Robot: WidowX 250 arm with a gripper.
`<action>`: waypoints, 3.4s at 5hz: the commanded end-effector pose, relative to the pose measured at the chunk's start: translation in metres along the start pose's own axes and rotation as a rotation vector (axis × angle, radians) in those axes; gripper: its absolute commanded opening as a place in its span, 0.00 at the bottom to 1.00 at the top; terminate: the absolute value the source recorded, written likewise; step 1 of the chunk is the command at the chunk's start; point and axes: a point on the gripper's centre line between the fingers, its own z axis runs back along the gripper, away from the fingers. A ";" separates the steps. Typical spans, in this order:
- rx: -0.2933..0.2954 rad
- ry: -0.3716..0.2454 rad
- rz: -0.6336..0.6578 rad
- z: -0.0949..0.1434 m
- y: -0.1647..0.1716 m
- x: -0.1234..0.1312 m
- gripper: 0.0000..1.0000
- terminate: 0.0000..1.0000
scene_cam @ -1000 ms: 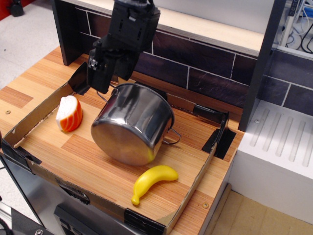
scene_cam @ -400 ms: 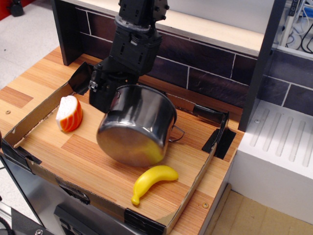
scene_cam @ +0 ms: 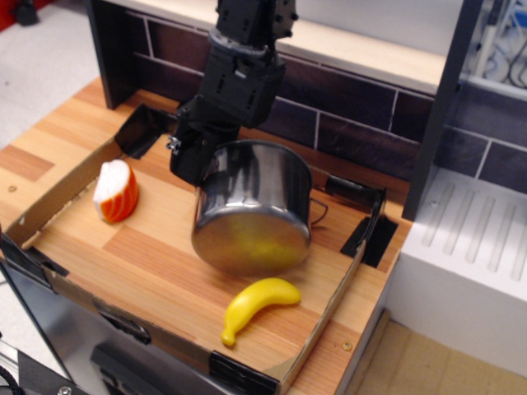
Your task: Upright metal pot
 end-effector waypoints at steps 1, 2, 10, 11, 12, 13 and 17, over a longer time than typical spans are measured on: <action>0.074 -0.019 0.099 0.019 0.006 -0.022 0.00 0.00; 0.179 -0.029 0.187 0.031 0.009 -0.033 0.00 0.00; 0.792 0.226 0.334 -0.005 -0.007 -0.035 1.00 0.00; 0.797 0.196 0.396 0.001 -0.011 -0.035 1.00 0.00; 0.779 0.237 0.467 0.002 -0.012 -0.034 1.00 0.00; 0.671 0.292 0.548 0.002 -0.010 -0.035 1.00 0.00; 0.090 -0.087 0.683 0.131 -0.033 -0.054 1.00 0.00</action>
